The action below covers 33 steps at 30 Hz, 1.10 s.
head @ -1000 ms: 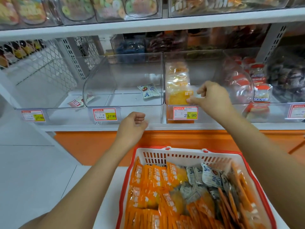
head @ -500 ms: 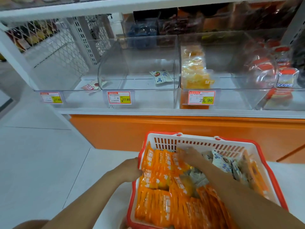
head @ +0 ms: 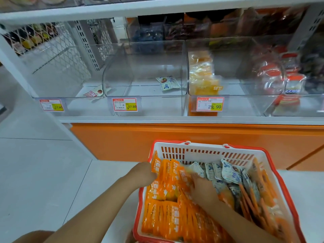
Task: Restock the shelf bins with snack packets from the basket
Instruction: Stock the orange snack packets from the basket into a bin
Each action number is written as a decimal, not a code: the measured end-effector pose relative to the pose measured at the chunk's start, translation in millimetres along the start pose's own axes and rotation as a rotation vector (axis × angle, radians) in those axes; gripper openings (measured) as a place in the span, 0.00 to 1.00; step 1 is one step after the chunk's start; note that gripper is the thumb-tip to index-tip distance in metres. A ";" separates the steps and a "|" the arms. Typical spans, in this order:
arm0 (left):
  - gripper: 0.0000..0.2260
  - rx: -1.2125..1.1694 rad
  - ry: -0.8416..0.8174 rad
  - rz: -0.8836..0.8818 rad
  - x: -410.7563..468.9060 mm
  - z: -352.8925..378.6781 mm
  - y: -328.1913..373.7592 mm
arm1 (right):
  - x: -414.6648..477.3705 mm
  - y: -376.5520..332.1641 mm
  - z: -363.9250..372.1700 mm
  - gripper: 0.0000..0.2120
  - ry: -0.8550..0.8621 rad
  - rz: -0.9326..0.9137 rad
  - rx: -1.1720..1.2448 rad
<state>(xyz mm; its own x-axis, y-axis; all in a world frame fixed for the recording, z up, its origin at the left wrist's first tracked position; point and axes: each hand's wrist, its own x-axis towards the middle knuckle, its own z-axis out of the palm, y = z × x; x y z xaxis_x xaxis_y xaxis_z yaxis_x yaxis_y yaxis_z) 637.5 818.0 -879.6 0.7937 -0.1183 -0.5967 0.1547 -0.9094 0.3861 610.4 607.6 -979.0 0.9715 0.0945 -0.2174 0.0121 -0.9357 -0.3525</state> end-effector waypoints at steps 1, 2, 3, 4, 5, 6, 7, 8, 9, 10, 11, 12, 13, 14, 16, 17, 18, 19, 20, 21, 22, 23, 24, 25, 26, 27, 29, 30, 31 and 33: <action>0.11 -0.015 0.042 -0.007 -0.7 -1.2 8.0 | -0.8 0.2 -6.6 0.12 0.041 0.019 -0.004; 0.12 -0.064 0.064 -0.012 -0.9 -2.2 15.8 | -0.2 -0.3 -15.0 0.13 0.088 0.032 0.015; 0.12 -0.169 0.058 -0.011 -0.6 -2.9 23.1 | 0.9 -1.7 -24.4 0.13 0.142 0.020 0.080; 0.14 -0.343 0.019 -0.032 -0.6 -3.4 31.4 | 1.1 -5.5 -36.7 0.13 0.212 -0.033 0.183; 0.18 -0.560 -0.037 -0.064 -2.5 -4.7 39.4 | 0.0 -11.7 -50.5 0.12 0.288 -0.123 0.306; 0.22 -0.783 -0.099 -0.094 -4.8 -6.6 47.6 | -0.6 -18.1 -65.4 0.11 0.336 -0.228 0.405; 0.23 -0.963 -0.145 -0.099 -5.7 -8.2 54.0 | -1.6 -23.8 -80.2 0.10 0.365 -0.329 0.462; 0.21 -1.070 -0.147 -0.085 -6.9 -10.3 60.0 | -2.9 -28.4 -95.3 0.10 0.387 -0.413 0.470; 0.18 -1.156 -0.141 -0.054 -8.3 -13.0 65.6 | -4.3 -31.9 -110.1 0.11 0.416 -0.485 0.450; 0.14 -1.208 -0.123 -0.018 -10.6 -16.8 71.9 | -5.8 -33.7 -124.9 0.11 0.442 -0.547 0.416; 0.10 -1.261 -0.102 0.017 -13.7 -21.4 78.7 | -6.8 -34.2 -139.0 0.12 0.449 -0.604 0.387; 0.08 -1.280 -0.076 0.048 -16.3 -26.8 83.5 | -7.5 -33.6 -152.6 0.12 0.427 -0.649 0.366; 0.07 -1.297 -0.052 0.074 -17.6 -32.1 87.3 | -9.2 -33.5 -167.4 0.14 0.390 -0.669 0.352; 0.07 -1.286 -0.032 0.104 -18.6 -37.5 90.3 | -10.8 -33.3 -181.5 0.17 0.351 -0.655 0.352; 0.10 -1.201 0.028 0.177 -24.3 -48.7 96.5 | -13.7 -35.2 -206.2 0.21 0.299 -0.557 0.453; 0.11 -1.138 0.062 0.218 -25.7 -52.5 98.4 | -13.5 -35.2 -216.4 0.22 0.300 -0.492 0.566; 0.11 -1.071 0.089 0.263 -27.9 -56.0 100.5 | -11.7 -36.3 -225.6 0.22 0.325 -0.423 0.678; 0.11 -1.016 0.113 0.308 -31.7 -59.3 103.2 | -7.2 -35.6 -232.7 0.22 0.367 -0.350 0.748; 0.11 -0.970 0.132 0.355 -34.4 -61.7 106.1 | -0.4 -33.5 -239.6 0.23 0.394 -0.277 0.771; 0.10 -0.943 0.147 0.400 -36.5 -64.0 108.8 | 6.4 -31.1 -247.0 0.24 0.376 -0.212 0.785; 0.09 -0.933 0.161 0.443 -38.3 -66.1 112.1 | 12.8 -28.9 -254.5 0.26 0.314 -0.155 0.805; 0.09 -0.931 0.173 0.481 -40.2 -68.4 115.9 | 18.2 -27.1 -261.9 0.26 0.233 -0.114 0.835; 0.08 -0.921 0.191 0.512 -40.2 -70.2 118.7 | 22.7 -26.1 -269.2 0.26 0.159 -0.095 0.867; 0.07 -0.903 0.215 0.536 -40.0 -71.9 121.1 | 25.6 -26.6 -277.2 0.24 0.098 -0.098 0.896; 0.07 -0.881 0.244 0.557 -39.0 -73.6 123.0 | 27.4 -28.8 -285.9 0.21 0.050 -0.122 0.910; 0.08 -0.861 0.278 0.576 -38.3 -75.3 124.5 | 29.1 -31.0 -294.0 0.19 0.015 -0.159 0.899; 0.10 -0.809 0.375 0.611 -34.0 -78.5 125.8 | 31.7 -34.1 -309.8 0.12 0.016 -0.245 0.820; 0.14 -0.766 0.443 0.609 -30.5 -80.1 125.4 | 33.8 -33.4 -317.3 0.09 0.073 -0.281 0.775; 0.18 -0.704 0.518 0.584 -26.9 -81.7 124.6 | 36.5 -30.7 -324.6 0.08 0.169 -0.310 0.735; 0.24 -0.479 0.655 0.497 -21.3 -83.4 121.9 | 42.9 -22.0 -337.1 0.07 0.396 -0.350 0.692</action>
<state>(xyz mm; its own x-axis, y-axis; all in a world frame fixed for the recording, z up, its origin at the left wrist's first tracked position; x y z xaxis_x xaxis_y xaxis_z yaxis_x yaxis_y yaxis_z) 688.6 742.9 -761.1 0.9830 -0.0684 0.1702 -0.1801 -0.5379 0.8236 731.6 517.7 -673.7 0.9511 0.0927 0.2946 0.3042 -0.4461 -0.8417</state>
